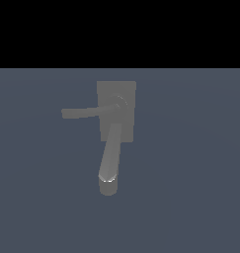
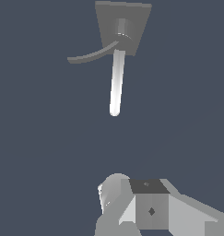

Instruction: Turn on the faucet by rotating a designated handle.

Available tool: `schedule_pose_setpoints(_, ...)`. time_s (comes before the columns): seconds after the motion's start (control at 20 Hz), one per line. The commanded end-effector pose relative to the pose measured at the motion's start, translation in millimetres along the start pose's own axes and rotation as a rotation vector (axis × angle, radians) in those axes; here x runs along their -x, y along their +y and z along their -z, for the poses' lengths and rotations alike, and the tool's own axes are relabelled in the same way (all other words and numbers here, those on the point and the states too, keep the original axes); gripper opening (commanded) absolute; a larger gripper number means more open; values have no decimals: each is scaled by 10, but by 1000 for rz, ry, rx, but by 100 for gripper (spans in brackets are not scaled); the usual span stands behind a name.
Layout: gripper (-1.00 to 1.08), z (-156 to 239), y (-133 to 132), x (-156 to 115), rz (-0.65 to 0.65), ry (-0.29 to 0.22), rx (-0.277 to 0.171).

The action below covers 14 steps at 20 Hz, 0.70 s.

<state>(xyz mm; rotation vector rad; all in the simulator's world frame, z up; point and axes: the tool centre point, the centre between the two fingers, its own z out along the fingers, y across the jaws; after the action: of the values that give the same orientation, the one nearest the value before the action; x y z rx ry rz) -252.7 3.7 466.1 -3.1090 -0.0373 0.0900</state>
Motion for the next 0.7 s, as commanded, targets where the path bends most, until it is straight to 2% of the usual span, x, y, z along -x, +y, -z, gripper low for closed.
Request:
schedule_pose_setpoints(0.0, -100, 0, 0, 0, 0, 0, 0)
schedule_pose_setpoints(0.35, -100, 64, 125, -35, -34, 6, 13)
schedule_pose_setpoints(0.65, -100, 144, 173, -54, -52, 40, 79)
